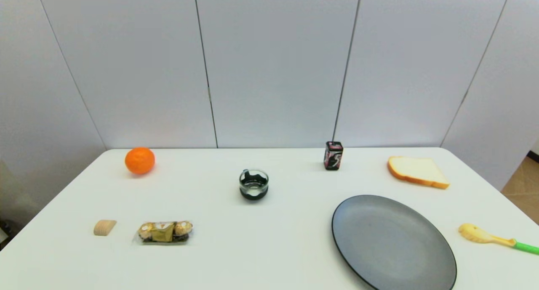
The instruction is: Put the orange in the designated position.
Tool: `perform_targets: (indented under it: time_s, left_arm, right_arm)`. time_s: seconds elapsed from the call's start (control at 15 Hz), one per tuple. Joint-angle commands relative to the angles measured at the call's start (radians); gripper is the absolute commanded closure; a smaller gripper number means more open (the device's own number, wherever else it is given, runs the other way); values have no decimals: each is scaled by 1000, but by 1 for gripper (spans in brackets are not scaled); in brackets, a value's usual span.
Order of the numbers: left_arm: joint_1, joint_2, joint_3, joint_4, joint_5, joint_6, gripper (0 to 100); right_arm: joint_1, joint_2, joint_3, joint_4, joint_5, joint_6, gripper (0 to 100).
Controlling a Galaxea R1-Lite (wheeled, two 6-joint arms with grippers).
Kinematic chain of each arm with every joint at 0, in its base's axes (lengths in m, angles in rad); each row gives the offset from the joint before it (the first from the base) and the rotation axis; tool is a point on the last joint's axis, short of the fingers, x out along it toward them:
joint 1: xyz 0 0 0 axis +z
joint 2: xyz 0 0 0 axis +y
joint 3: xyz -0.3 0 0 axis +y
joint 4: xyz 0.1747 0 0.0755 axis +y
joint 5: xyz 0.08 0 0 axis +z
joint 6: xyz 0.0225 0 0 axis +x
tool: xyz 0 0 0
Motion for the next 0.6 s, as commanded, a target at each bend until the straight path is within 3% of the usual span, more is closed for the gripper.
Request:
perform_targets:
  time_s: [0.07, 0.27, 0.6]
  left_arm:
    - [0, 0, -23, 57, 4, -4, 0]
    - [0, 50, -153, 211, 1, 0, 0]
    - [-28, 313, -393, 219, -5, 76, 0]
  right_arm:
    - [0, -2, 0, 0, 0, 0, 0]
    - [0, 0, 0, 0, 0, 0, 0]
    - [0, 0, 0, 0, 0, 0, 0]
